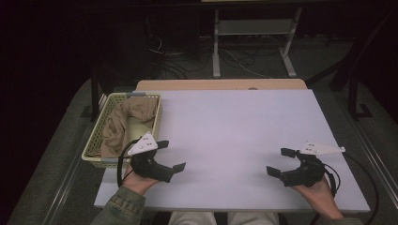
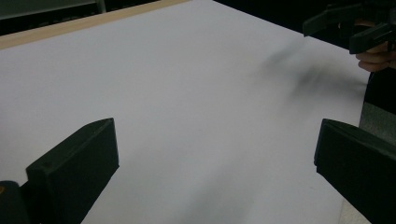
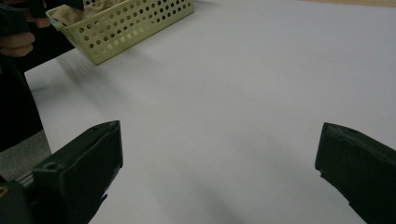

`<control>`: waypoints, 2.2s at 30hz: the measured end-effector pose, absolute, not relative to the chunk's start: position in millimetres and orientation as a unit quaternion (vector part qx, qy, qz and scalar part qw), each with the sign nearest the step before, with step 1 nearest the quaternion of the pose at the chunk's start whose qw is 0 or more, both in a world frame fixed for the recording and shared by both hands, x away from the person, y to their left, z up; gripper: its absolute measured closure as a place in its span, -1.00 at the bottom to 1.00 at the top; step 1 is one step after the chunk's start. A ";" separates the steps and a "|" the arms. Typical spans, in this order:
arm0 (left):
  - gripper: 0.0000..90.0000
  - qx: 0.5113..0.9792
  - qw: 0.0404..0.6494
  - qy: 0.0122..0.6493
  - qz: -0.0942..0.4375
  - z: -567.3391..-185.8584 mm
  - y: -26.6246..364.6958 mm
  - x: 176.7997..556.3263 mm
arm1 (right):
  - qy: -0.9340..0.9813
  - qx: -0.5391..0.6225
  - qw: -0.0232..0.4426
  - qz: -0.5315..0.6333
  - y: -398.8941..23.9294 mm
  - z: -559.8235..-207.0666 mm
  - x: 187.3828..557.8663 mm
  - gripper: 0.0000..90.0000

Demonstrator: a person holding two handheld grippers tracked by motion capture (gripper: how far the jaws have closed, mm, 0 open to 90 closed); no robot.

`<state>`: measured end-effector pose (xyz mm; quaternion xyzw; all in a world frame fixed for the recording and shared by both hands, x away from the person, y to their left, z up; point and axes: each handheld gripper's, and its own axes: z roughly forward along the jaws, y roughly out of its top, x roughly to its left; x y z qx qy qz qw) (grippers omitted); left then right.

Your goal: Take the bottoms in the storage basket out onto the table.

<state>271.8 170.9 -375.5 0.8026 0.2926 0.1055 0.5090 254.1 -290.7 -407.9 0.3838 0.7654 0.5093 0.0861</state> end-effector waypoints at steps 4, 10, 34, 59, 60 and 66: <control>-1.00 0.806 0.505 0.293 0.102 -369.7 170.8 274.4 | 0.766 0.383 0.086 0.509 -290.9 -408.2 254.3 -0.99; -1.00 0.810 0.497 0.294 0.100 -362.4 173.5 280.7 | 0.766 0.382 0.086 0.510 -290.9 -408.7 254.4 -0.99; -1.00 0.825 0.472 0.297 0.096 -330.3 189.8 300.8 | 0.768 0.382 0.083 0.507 -290.9 -409.5 254.2 -0.99; -1.00 0.824 0.455 0.319 0.106 -309.5 212.6 329.3 | 0.772 0.378 0.076 0.505 -289.4 -410.3 254.5 -0.99; -1.00 0.826 0.452 0.319 0.107 -309.0 214.0 330.8 | 0.772 0.378 0.076 0.506 -289.4 -410.3 254.6 -0.99; -1.00 0.825 0.446 0.329 0.109 -306.4 221.3 338.0 | 0.773 0.378 0.077 0.505 -289.4 -410.6 254.7 -0.99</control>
